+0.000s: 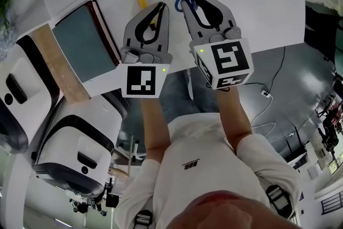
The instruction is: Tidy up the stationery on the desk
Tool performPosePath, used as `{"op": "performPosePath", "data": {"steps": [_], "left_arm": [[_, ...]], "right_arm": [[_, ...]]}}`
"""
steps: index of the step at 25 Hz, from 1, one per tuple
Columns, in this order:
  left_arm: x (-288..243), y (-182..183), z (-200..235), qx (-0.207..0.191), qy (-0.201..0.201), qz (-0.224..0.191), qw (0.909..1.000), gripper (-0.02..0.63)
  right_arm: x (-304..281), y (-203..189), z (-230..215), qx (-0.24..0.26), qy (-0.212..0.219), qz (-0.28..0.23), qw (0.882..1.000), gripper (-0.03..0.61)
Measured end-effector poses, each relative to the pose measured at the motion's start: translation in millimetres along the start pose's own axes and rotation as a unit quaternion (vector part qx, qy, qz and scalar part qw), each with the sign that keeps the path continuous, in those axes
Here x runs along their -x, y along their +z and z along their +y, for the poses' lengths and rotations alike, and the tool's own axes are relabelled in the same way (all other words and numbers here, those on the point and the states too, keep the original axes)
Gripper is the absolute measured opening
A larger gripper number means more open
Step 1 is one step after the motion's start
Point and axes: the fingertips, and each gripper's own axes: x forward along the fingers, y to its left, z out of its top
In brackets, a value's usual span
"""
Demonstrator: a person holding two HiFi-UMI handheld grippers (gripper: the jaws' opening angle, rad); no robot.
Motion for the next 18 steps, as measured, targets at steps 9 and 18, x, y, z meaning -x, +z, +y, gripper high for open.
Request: {"op": "performPosePath", "data": {"steps": [9,18], "left_arm": [[-11.3,21.7,-17.4,-0.014,-0.019,-0.007,0.9997,0.0],[-22.6,40.3,-32.3,-0.023,-0.034,-0.011,0.9991,0.0]], "right_arm": [[26.5,27.9,-29.9,-0.012,-0.024,-0.045,0.999,0.057],[45.4,58.8,-63.1,-0.035,-0.046,-0.104,0.993,0.057]]}}
